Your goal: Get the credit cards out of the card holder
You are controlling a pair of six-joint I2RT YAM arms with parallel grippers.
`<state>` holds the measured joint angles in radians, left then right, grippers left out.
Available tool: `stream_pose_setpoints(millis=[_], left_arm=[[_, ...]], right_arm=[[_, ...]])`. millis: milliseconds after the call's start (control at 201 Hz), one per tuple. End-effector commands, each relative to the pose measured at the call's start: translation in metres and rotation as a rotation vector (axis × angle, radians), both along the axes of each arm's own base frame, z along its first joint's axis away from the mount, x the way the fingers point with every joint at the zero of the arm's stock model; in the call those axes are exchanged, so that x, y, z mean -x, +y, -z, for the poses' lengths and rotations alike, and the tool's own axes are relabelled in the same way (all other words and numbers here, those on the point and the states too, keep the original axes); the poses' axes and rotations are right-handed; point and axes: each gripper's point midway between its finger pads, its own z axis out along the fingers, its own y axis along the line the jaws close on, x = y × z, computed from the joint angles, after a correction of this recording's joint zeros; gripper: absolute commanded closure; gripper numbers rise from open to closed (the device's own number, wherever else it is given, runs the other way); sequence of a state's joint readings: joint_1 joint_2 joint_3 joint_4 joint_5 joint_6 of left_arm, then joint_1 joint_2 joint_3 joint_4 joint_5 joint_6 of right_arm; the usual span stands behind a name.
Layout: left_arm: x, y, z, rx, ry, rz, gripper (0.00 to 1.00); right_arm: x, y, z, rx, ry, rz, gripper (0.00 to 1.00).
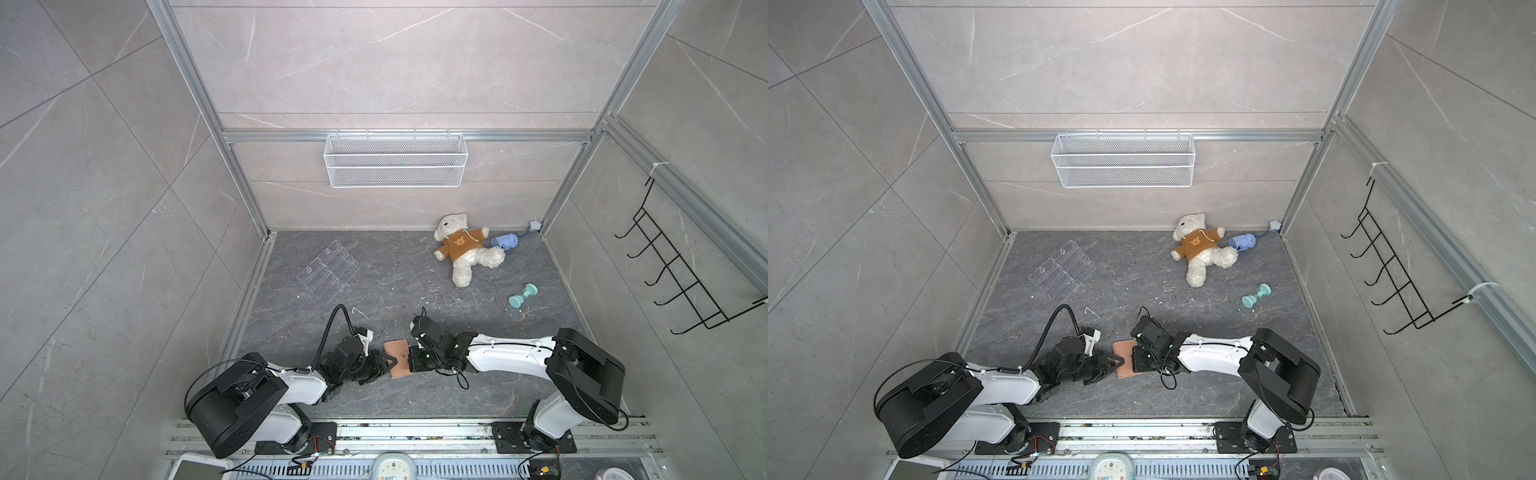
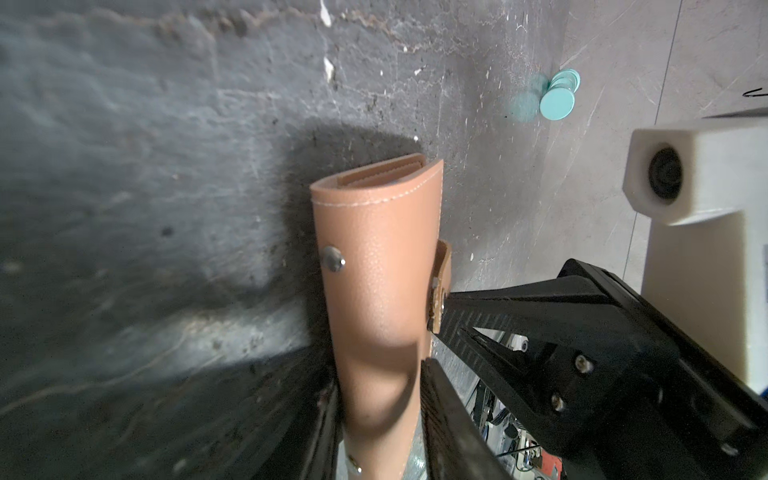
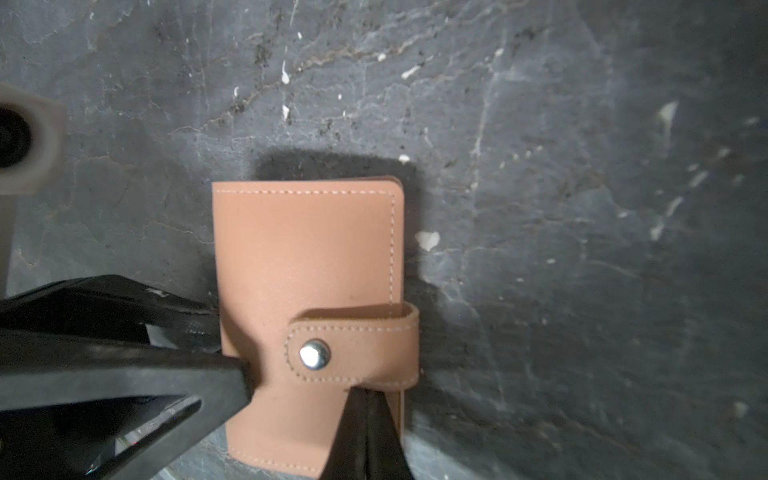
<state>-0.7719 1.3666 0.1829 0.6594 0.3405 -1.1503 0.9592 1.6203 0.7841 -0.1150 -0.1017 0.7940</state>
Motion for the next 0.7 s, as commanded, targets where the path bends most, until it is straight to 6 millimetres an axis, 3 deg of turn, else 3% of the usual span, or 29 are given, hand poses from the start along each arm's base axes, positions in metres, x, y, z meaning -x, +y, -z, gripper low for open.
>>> stream_pose_setpoints(millis=[0,184,343,518,692], left_arm=[[-0.008,-0.017,-0.031,0.095,-0.099,0.032,0.69],[-0.006,-0.021,-0.038,0.108,-0.127,0.052,0.78],[-0.004,-0.02,-0.038,0.109,-0.134,0.056,1.0],[-0.003,-0.017,-0.037,0.099,-0.129,0.053,1.0],[-0.002,-0.017,-0.036,0.095,-0.125,0.056,1.0]], right_arm=[[0.015,-0.023,0.031,0.1,0.074,0.014,0.95],[0.016,-0.024,0.031,0.102,0.074,0.011,0.95],[0.016,-0.024,0.031,0.101,0.072,0.01,0.95],[0.015,-0.026,0.026,0.1,0.061,0.015,0.93],[0.012,-0.027,0.015,0.097,0.037,0.024,0.76]])
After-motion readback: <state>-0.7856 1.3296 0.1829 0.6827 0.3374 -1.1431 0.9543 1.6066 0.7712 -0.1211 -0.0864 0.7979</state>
